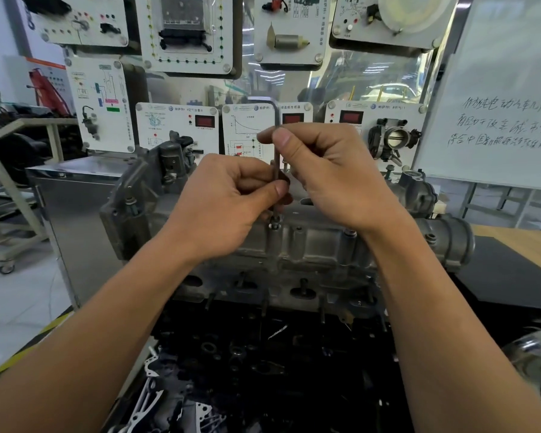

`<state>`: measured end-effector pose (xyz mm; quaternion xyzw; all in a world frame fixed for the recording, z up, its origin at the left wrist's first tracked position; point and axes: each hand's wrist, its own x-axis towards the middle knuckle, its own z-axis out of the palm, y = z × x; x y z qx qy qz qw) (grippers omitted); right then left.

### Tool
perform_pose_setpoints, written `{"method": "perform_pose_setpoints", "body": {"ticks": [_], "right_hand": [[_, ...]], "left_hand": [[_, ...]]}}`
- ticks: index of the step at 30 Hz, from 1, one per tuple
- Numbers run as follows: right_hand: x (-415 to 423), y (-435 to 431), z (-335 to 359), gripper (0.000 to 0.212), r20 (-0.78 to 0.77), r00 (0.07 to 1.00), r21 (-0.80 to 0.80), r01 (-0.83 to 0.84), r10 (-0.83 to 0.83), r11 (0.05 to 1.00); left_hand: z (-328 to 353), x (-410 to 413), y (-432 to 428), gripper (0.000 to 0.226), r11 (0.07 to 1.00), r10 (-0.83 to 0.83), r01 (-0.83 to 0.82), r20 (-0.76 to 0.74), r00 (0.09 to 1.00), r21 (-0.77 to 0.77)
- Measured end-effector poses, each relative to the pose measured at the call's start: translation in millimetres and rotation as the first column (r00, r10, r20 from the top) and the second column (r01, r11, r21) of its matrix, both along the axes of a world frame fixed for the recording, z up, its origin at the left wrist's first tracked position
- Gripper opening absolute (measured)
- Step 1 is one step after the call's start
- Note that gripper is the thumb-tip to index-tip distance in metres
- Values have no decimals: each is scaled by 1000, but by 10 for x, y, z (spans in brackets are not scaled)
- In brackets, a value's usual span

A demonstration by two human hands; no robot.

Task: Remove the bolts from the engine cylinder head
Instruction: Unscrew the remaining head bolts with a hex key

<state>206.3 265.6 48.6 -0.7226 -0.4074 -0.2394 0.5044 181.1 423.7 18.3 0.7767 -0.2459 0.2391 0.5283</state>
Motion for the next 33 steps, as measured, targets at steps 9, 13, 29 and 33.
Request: {"method": "perform_pose_setpoints", "body": {"ticks": [9, 13, 29, 33], "right_hand": [[2, 27, 27, 10, 61, 998, 128, 13, -21, 992], [-25, -10, 60, 25, 74, 997, 1, -27, 27, 1000], [-22, 10, 50, 11, 79, 997, 66, -8, 3, 998], [-34, -31, 72, 22, 81, 997, -67, -1, 6, 998]], "left_hand": [[31, 15, -51, 18, 995, 102, -102, 86, 991, 3], [17, -5, 32, 16, 996, -52, 49, 39, 998, 72], [14, 19, 13, 17, 999, 1, -4, 93, 996, 35], [-14, -6, 55, 19, 996, -82, 80, 42, 996, 48]]}}
